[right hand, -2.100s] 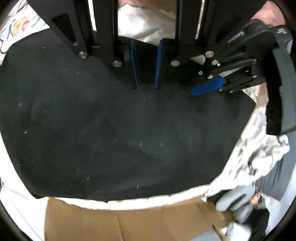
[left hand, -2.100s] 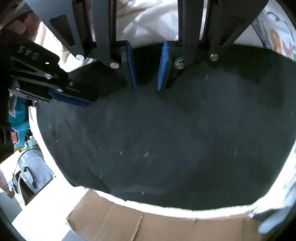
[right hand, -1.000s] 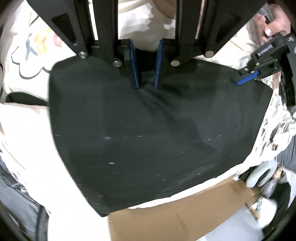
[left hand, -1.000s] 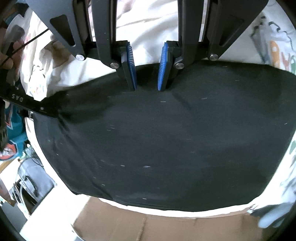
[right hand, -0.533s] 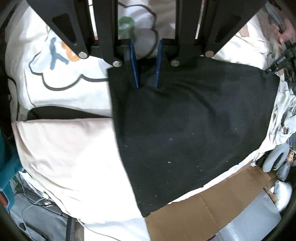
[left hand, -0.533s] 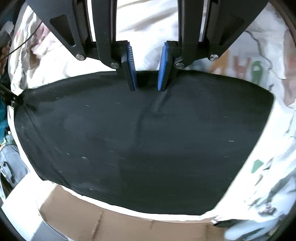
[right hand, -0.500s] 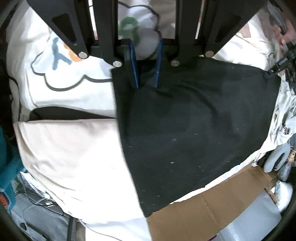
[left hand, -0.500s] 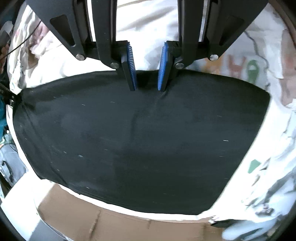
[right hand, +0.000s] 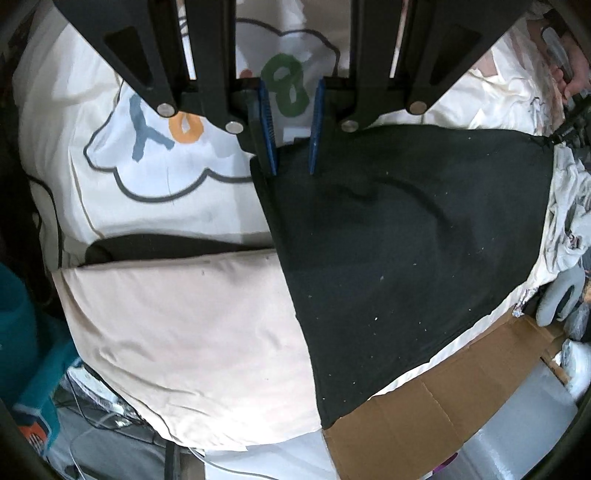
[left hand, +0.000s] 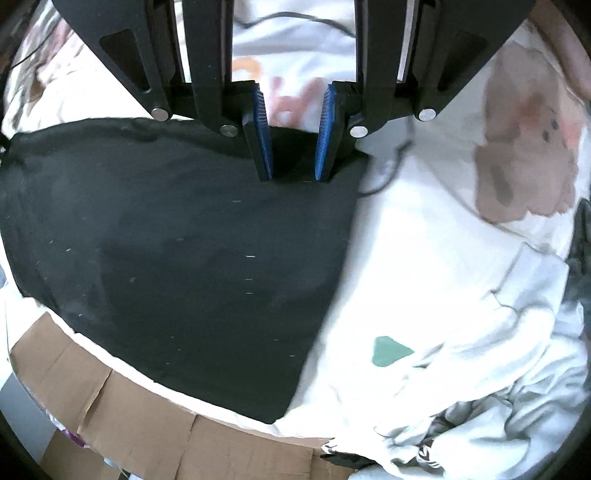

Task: Fold clothes
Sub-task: 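Move the right gripper to the shirt's side edge and close on it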

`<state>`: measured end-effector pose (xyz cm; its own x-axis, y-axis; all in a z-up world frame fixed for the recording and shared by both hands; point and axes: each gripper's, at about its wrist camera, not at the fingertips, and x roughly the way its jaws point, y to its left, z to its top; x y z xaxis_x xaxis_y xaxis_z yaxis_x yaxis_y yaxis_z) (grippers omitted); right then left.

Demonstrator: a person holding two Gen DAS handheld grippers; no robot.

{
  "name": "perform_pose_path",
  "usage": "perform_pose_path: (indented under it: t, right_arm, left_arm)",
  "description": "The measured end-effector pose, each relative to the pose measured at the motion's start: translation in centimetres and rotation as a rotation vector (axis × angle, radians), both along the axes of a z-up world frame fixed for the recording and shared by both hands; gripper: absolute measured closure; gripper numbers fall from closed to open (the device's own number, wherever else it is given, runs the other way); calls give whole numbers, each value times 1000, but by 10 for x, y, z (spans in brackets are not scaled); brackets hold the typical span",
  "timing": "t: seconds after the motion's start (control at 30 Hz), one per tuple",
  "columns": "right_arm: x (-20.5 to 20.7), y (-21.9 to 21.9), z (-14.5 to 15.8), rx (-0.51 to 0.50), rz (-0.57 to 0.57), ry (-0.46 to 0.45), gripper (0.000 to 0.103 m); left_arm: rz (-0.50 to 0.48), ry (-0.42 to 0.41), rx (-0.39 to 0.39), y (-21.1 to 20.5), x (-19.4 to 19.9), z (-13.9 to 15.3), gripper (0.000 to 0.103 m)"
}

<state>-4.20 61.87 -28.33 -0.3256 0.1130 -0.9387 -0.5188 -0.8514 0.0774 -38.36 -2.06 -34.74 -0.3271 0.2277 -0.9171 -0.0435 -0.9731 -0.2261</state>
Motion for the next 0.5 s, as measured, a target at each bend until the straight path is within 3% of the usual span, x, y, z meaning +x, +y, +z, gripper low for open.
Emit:
perform_pose_path:
  t: [0.3, 0.5]
  right_arm:
    - [14, 18, -9, -192, -137, 66, 86]
    - [19, 28, -25, -341, -253, 150, 73]
  left_arm:
    - [15, -12, -53, -21, 4, 6, 80]
    - [-21, -31, -68, -7, 2, 17, 80]
